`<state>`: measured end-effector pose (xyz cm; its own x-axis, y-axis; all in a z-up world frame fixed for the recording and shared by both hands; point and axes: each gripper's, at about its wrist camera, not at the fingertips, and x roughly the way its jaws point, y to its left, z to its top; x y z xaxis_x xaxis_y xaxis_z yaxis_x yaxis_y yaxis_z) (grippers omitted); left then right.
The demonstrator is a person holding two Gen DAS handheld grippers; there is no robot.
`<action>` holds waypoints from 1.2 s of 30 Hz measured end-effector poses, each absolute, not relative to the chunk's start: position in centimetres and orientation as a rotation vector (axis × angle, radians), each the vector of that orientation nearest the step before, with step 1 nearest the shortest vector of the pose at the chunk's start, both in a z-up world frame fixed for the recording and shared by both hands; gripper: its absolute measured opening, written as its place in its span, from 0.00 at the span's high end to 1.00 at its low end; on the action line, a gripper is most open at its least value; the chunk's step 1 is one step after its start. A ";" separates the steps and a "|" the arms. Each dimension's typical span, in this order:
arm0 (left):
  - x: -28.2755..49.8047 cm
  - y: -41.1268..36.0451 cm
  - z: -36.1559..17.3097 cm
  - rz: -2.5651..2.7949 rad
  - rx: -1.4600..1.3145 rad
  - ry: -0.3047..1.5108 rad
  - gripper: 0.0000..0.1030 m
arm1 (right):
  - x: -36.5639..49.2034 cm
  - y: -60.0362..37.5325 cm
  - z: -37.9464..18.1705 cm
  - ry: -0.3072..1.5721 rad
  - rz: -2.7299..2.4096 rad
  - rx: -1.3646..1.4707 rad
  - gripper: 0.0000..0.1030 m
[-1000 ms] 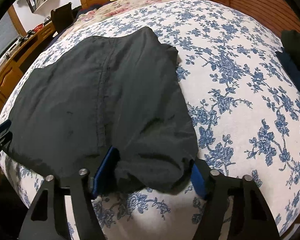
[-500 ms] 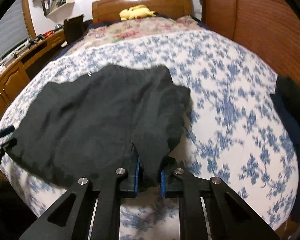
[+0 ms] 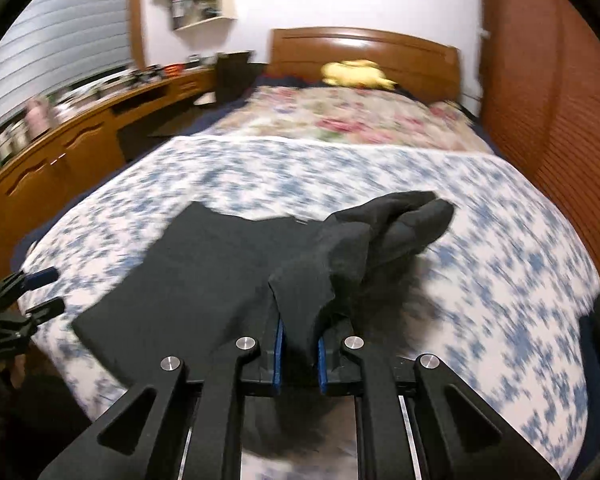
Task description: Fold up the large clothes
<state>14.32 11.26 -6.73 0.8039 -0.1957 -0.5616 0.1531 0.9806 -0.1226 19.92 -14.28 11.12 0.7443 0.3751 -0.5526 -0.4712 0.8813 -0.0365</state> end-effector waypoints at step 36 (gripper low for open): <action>14.0 13.3 -5.4 -0.163 -0.114 0.543 0.32 | 18.1 -8.7 4.1 0.601 0.520 -0.312 0.46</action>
<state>14.02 13.27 -5.44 0.8440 -0.1840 -0.5039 0.1236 0.9808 -0.1511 18.12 -8.73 4.13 0.7028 0.3709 -0.6071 -0.5473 0.8270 -0.1284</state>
